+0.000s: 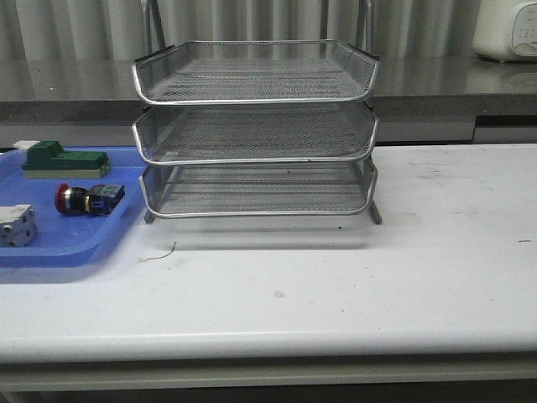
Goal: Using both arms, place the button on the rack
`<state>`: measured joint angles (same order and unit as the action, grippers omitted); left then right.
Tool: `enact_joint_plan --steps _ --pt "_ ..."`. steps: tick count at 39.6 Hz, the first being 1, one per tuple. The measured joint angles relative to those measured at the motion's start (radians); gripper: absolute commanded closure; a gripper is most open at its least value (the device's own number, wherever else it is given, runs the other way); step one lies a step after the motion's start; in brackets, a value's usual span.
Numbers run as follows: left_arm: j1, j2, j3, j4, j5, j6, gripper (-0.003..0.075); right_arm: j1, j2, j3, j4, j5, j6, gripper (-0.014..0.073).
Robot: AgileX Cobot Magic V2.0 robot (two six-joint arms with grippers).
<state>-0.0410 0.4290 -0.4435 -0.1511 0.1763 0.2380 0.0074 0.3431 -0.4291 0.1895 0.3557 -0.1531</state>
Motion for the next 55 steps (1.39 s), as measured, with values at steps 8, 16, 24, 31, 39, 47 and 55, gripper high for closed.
enact_joint_plan --steps 8,16,24,31,39,47,55 --pt "0.000 0.027 0.000 0.000 0.002 0.000 0.0556 0.000 0.026 0.000 0.000 0.006 0.000 0.0494" --pt "0.000 0.027 0.000 0.002 0.015 0.000 0.0112 0.000 0.026 0.000 0.000 0.006 0.000 0.0044" --pt "0.000 0.027 0.000 0.002 0.015 0.000 0.0029 0.000 0.026 0.000 0.000 0.006 0.000 -0.0048" --pt "0.000 0.027 0.000 0.002 0.015 0.000 0.0029 0.000 0.026 0.000 0.000 0.006 0.000 -0.0048" --pt "0.000 0.027 0.000 0.002 0.017 0.000 0.0029 0.000 0.026 0.000 0.000 0.006 0.000 -0.0048" --pt "0.000 0.027 0.000 0.002 0.017 0.000 0.0029 0.000 0.026 0.000 0.000 0.006 0.000 -0.0048" --pt "0.000 0.027 0.000 0.002 0.017 0.000 0.0029 0.000 0.026 0.000 0.017 0.010 0.000 -0.0048"
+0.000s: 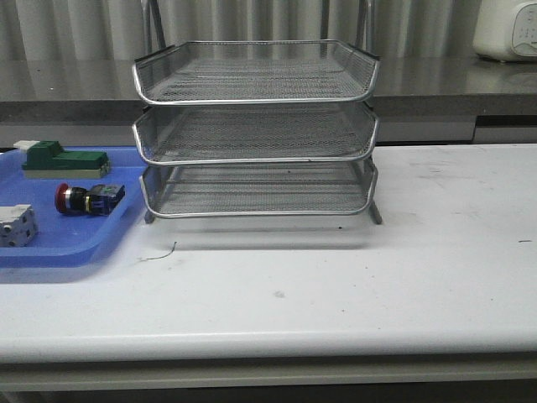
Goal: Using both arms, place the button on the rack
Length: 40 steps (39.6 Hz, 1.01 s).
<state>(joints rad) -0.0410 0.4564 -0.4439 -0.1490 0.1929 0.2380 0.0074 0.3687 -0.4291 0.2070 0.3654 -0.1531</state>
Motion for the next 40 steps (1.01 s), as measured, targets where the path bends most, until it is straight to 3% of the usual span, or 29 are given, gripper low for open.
enact_joint_plan --steps 10,14,15,22,29,35,40 --pt "0.000 0.000 0.000 0.000 0.000 0.000 0.0029 0.000 0.162 -0.037 0.160 0.013 0.000 -0.0048" --pt "0.000 0.000 0.000 0.000 0.000 0.000 0.0029 0.000 0.322 -0.081 0.261 0.013 0.000 -0.0048" --pt "0.000 0.000 0.000 0.000 0.000 0.000 0.0029 0.000 0.369 -0.094 0.286 0.013 0.000 0.0004" --pt "0.000 0.000 0.000 0.000 0.000 0.000 0.0029 0.000 0.686 -0.197 0.434 0.013 -0.047 0.0004" --pt "0.000 0.000 0.000 0.000 0.000 0.000 0.0029 0.000 0.929 -0.314 0.716 0.027 -0.256 0.0004" --pt "0.000 0.000 0.000 0.000 0.000 0.000 0.0028 0.000 1.085 -0.395 1.063 0.128 -0.572 0.0006" --pt "0.000 0.000 0.000 0.000 0.000 0.000 0.0029 0.000 1.184 -0.411 1.314 0.181 -0.773 0.0109"
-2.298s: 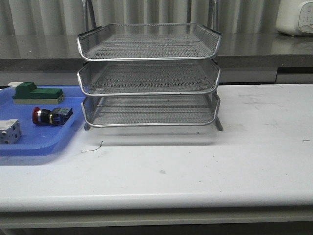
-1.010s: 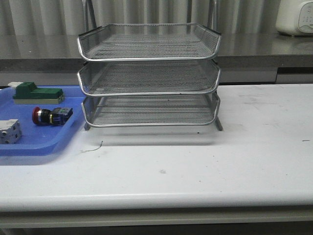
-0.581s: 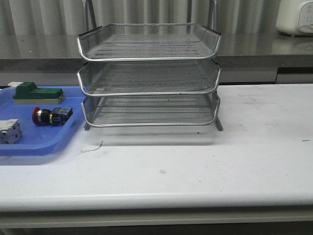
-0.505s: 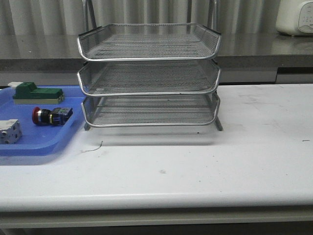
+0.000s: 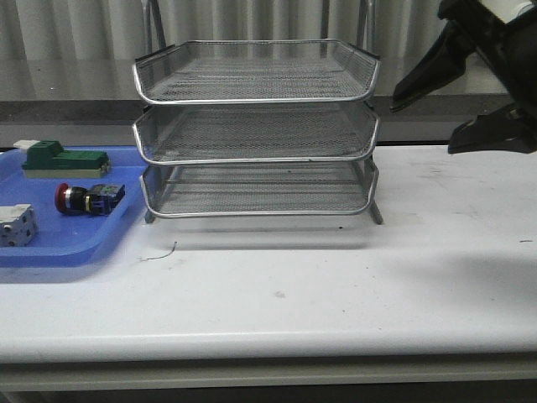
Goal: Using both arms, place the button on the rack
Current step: 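Move the right gripper to the middle mesh tray's front edge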
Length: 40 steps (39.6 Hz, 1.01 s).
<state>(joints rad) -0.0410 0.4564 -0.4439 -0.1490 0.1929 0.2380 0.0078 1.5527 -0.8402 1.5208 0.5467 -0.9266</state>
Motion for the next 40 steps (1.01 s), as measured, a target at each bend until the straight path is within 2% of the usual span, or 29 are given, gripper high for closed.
enact_joint_plan --steps 5,10,21,31,40 --pt "0.000 0.000 0.000 0.000 0.000 0.000 0.0029 0.000 0.079 -0.012 0.140 0.028 -0.117 0.0251" --pt "0.000 0.000 0.000 0.000 0.000 0.000 0.0029 0.000 0.145 -0.050 0.199 0.080 -0.156 0.0272" --pt "0.000 0.000 0.000 0.000 0.000 0.000 0.0029 0.053 0.255 -0.152 0.223 0.120 -0.166 0.0292" --pt "0.000 0.000 0.000 0.000 0.000 0.000 0.0029 0.073 0.308 -0.185 0.241 0.114 -0.167 0.0482" --pt "0.000 0.000 0.000 0.000 0.000 0.000 0.0029 0.073 0.312 -0.186 0.242 0.109 -0.167 0.0576"
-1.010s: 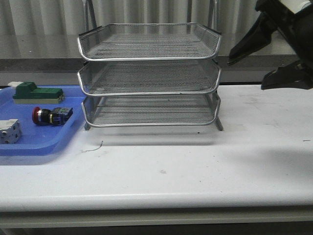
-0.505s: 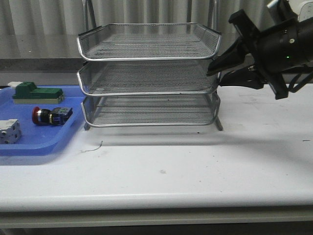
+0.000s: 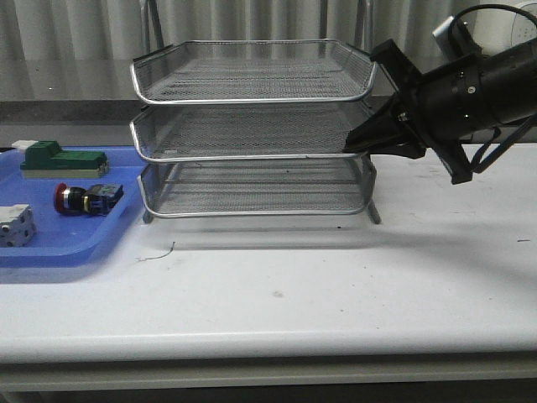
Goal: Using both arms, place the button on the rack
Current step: 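Move the right gripper to the middle mesh tray's front edge, then pull the middle mesh tray out toward the robot with the right gripper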
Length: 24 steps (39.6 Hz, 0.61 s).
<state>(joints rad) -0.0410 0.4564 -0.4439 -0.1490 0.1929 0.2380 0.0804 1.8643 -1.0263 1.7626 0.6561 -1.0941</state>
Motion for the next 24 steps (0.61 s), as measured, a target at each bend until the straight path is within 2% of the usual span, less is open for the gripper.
enact_joint_plan --steps 11,24 --pt "0.000 0.000 0.000 0.000 0.000 0.000 0.0029 -0.002 -0.023 0.073 0.016 0.038 -0.059 0.0594" --pt "0.000 0.000 0.000 0.000 0.000 0.000 0.0029 -0.002 -0.197 0.342 0.043 0.062 -0.193 0.0594"
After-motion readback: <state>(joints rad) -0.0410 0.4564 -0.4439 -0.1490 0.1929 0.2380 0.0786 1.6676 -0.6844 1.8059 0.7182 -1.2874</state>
